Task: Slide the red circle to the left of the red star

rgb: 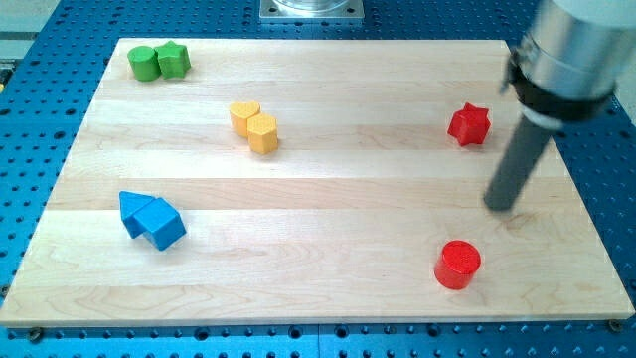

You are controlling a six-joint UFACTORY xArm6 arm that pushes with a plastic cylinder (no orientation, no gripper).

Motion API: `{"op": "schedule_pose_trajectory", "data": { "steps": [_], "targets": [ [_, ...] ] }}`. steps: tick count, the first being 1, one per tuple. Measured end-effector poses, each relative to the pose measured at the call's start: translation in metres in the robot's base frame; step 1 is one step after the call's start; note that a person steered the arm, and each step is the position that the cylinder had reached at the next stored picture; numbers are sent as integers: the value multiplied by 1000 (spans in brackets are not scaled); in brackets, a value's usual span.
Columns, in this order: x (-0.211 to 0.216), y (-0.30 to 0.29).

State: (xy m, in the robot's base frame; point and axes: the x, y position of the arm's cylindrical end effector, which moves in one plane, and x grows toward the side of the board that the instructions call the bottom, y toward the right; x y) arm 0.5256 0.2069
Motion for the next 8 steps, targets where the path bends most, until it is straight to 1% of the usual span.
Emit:
{"op": "schedule_pose_trajectory", "data": {
  "steps": [1, 2, 3, 4, 5, 6, 7, 8],
  "targets": [
    [88, -18],
    [87, -42],
    [56, -92],
    [-2, -77],
    [-47, -65],
    [-25, -101],
    [-73, -101],
    [-93, -89]
  ]
}}
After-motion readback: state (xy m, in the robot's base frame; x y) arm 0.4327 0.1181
